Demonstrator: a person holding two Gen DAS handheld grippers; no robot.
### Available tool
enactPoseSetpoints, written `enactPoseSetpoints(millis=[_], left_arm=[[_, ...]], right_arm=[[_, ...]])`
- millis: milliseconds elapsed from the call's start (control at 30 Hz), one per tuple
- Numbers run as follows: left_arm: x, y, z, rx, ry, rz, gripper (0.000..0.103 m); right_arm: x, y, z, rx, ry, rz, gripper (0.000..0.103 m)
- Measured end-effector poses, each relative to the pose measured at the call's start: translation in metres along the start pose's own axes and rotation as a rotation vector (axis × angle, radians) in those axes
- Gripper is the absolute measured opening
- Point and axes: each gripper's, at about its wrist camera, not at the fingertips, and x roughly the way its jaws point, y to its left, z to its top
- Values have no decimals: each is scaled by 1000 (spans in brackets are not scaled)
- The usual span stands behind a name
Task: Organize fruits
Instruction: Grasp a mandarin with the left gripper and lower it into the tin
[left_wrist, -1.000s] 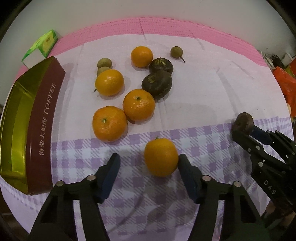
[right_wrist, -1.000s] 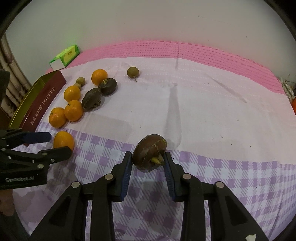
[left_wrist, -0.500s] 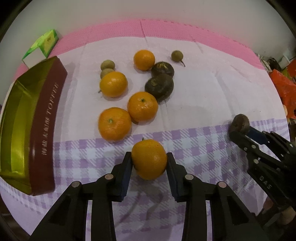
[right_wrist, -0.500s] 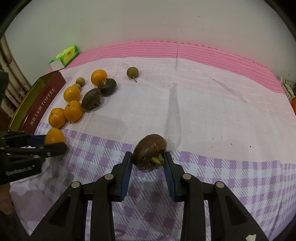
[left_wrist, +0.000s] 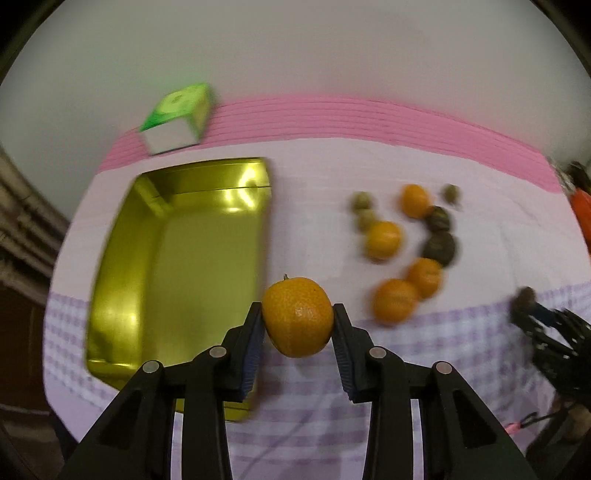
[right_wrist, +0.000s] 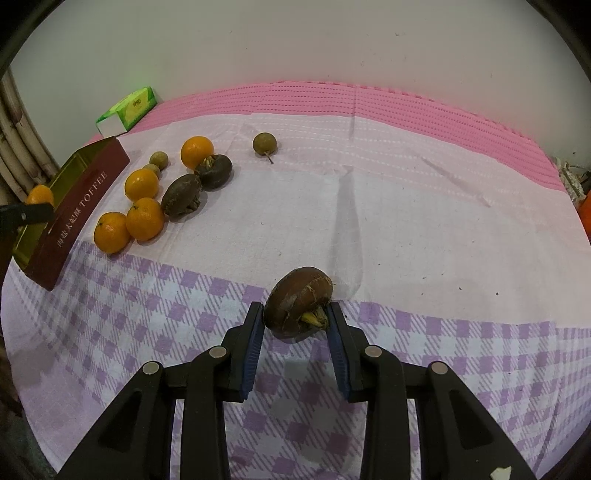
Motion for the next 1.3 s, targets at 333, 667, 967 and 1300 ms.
enactPoseSetpoints(millis=[333, 667, 967, 1300], left_arm=[[33, 88, -15, -86, 61, 126, 37], [54, 115, -28, -111, 102, 136, 37], [59, 110, -29, -108, 118, 130, 37], [44, 117, -24, -132, 68, 103, 41]], right_arm=[[0, 4, 1, -3, -3, -29, 31], [2, 11, 5, -7, 6, -55, 31], [-5, 25, 12, -32, -2, -61, 31], [-19, 80, 41, -127, -50, 11, 31]])
